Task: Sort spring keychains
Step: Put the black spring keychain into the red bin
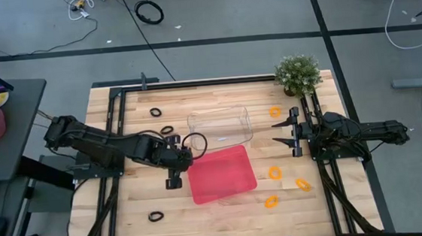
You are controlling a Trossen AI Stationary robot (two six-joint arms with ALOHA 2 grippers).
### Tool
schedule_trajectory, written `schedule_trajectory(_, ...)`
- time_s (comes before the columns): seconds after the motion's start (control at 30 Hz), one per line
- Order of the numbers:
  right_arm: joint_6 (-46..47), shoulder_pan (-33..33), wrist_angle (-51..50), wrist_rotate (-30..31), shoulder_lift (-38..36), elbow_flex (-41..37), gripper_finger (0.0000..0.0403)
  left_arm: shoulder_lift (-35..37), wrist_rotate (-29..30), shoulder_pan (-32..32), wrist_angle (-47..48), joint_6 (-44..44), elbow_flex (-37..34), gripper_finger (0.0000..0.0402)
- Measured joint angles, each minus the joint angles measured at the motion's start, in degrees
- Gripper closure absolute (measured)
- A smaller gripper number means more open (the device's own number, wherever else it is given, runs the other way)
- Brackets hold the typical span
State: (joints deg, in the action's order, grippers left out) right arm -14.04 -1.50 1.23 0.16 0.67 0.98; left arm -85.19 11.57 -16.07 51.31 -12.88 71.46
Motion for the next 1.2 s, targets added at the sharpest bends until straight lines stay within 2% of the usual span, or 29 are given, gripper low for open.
schedule_trajectory(0.9, 0.0, 0.0, 0.0, 0.0, 0.0, 0.0, 0.0181, 0.1, -0.1, 0.2, 0.1, 2.9, 0.0, 0.0384)
schedule_trajectory(1.2, 0.0, 0.0, 0.0, 0.0, 0.0, 0.0, 0.0181, 0.1, -2.3, -1.7, -0.4, 1.2, -0.1, 0.0388)
